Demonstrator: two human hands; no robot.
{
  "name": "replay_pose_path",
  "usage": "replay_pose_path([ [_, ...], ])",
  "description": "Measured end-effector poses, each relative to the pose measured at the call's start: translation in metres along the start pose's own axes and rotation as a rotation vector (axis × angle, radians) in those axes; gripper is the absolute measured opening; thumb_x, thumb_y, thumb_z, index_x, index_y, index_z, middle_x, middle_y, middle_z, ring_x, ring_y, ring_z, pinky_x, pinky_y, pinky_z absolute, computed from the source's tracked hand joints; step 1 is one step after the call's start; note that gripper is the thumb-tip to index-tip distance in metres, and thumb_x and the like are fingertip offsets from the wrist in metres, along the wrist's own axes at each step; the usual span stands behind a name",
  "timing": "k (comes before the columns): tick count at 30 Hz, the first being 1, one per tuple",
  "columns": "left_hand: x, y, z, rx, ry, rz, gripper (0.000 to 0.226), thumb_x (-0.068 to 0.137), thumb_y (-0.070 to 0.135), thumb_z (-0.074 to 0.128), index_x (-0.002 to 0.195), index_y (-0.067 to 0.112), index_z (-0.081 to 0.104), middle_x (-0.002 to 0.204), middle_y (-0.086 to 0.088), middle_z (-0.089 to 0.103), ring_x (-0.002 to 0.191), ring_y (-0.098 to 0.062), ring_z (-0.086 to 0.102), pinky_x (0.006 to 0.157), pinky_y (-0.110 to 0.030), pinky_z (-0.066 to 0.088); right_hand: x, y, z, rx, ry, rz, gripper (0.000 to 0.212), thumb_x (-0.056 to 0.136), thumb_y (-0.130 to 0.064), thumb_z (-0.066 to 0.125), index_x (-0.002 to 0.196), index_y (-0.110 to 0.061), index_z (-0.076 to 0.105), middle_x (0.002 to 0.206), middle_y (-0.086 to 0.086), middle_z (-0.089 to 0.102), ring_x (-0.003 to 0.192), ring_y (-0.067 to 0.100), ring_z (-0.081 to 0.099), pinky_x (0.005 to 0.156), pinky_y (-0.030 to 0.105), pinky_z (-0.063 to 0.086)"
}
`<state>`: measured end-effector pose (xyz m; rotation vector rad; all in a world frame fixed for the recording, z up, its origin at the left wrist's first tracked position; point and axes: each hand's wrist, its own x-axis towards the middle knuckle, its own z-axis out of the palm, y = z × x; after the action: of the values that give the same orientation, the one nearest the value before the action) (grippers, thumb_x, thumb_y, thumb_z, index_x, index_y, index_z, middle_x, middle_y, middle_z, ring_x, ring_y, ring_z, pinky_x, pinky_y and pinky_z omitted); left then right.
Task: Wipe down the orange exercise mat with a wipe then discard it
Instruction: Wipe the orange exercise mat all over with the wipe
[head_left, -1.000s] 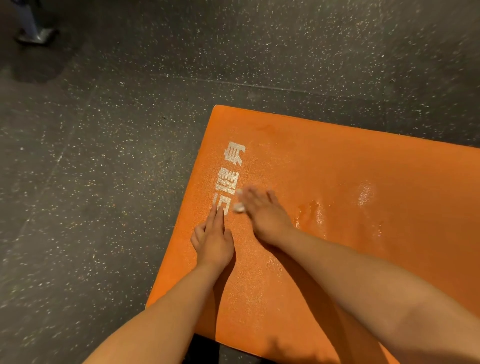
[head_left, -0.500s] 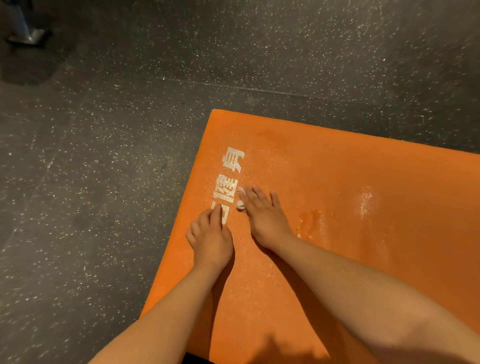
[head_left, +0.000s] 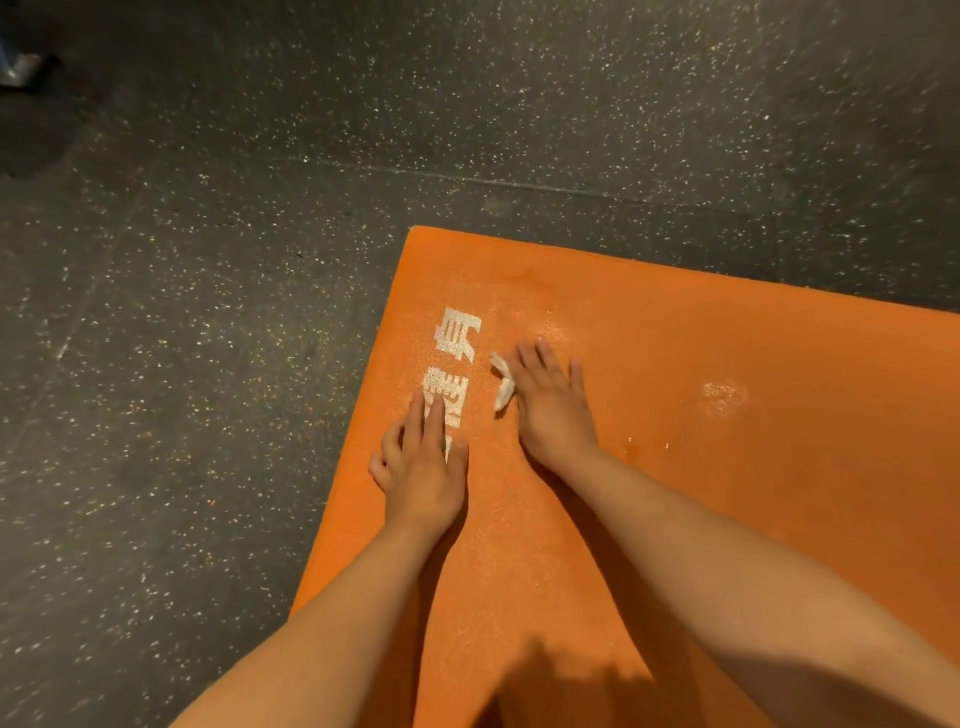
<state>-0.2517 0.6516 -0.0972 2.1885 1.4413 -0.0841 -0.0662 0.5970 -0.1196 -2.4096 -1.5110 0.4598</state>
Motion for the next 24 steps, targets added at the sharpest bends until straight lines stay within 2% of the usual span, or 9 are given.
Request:
replay_pose_path([
  [3,-0.001,0.008,0.003,0.011,-0.012,-0.042,0.059,0.104,0.048,0.035,0.158,0.038,0.013,0.167,0.015,-0.006,0.143,-0.013,0.002,0.114,-0.050,0.008,0.003,-0.009,0.002,-0.009,0.095,0.137,0.071,0.100,-0.007,0.044,0.163,-0.019,0.012,0.170,0.005,0.002,0.156,0.022,-0.012,0.121,0.049,-0.014],
  [5,-0.001,0.012,0.003,0.002,-0.016,-0.058,0.060,0.104,0.045,0.035,0.158,0.039,0.010,0.166,0.016,-0.008,0.145,-0.013,0.002,0.115,-0.051,0.007,-0.011,-0.031,0.013,0.027,0.117,0.077,0.067,0.100,-0.009,0.048,0.161,-0.011,0.020,0.164,0.017,0.021,0.155,0.032,0.003,0.122,0.051,-0.010],
  [8,-0.002,0.012,0.004,-0.003,-0.030,-0.067,0.060,0.104,0.045,0.034,0.158,0.041,0.008,0.166,0.017,-0.010,0.147,-0.016,0.004,0.113,-0.048,0.006,-0.036,-0.048,0.029,-0.015,0.111,-0.135,0.059,0.099,-0.020,0.054,0.155,-0.013,0.038,0.140,0.014,0.048,0.140,0.035,0.032,0.124,0.057,0.008],
  [10,-0.003,0.012,0.004,0.003,-0.025,-0.062,0.060,0.104,0.045,0.033,0.158,0.041,0.006,0.166,0.017,-0.011,0.147,-0.017,0.004,0.113,-0.048,0.006,-0.036,-0.038,0.030,-0.061,0.148,-0.262,0.056,0.093,-0.019,0.062,0.148,-0.016,0.049,0.126,0.008,0.054,0.126,0.033,0.042,0.119,0.061,0.024],
  [13,-0.002,0.013,0.005,0.023,-0.025,-0.056,0.061,0.105,0.046,0.032,0.158,0.040,0.004,0.166,0.016,-0.012,0.147,-0.017,0.003,0.114,-0.051,0.007,-0.022,-0.011,0.016,-0.077,0.226,-0.106,0.055,0.087,-0.009,0.068,0.140,-0.015,0.058,0.112,0.010,0.057,0.112,0.033,0.046,0.107,0.057,0.040],
  [15,-0.003,0.014,0.005,0.027,-0.027,-0.067,0.061,0.105,0.045,0.032,0.159,0.040,0.004,0.166,0.016,-0.012,0.148,-0.018,0.003,0.115,-0.051,0.008,-0.017,0.001,0.005,-0.055,0.269,0.151,0.053,0.088,-0.011,0.065,0.141,-0.017,0.058,0.110,0.010,0.055,0.106,0.029,0.040,0.098,0.047,0.041],
  [17,-0.003,0.017,0.004,0.029,-0.028,-0.074,0.060,0.105,0.044,0.032,0.159,0.039,0.005,0.166,0.015,-0.011,0.148,-0.019,0.003,0.115,-0.051,0.008,-0.020,-0.007,0.003,-0.061,0.291,0.260,0.052,0.090,-0.017,0.064,0.141,-0.019,0.057,0.109,0.009,0.056,0.100,0.029,0.040,0.086,0.043,0.036],
  [21,-0.001,0.023,-0.001,-0.008,-0.035,-0.101,0.059,0.102,0.040,0.038,0.157,0.040,0.014,0.167,0.011,-0.003,0.147,-0.021,0.006,0.114,-0.050,0.009,-0.035,-0.049,0.013,-0.008,0.174,-0.014,0.056,0.094,-0.027,0.058,0.148,-0.030,0.043,0.110,0.002,0.061,0.098,0.028,0.048,0.079,0.043,0.033],
  [24,0.003,0.026,-0.006,0.016,0.026,-0.036,0.058,0.098,0.033,0.045,0.153,0.041,0.026,0.165,0.008,0.011,0.142,-0.023,0.013,0.113,-0.049,0.015,-0.030,-0.043,0.005,-0.014,0.099,-0.094,0.042,0.093,-0.026,0.059,0.133,-0.035,0.049,0.104,-0.001,0.060,0.099,0.028,0.052,0.080,0.044,0.031],
])
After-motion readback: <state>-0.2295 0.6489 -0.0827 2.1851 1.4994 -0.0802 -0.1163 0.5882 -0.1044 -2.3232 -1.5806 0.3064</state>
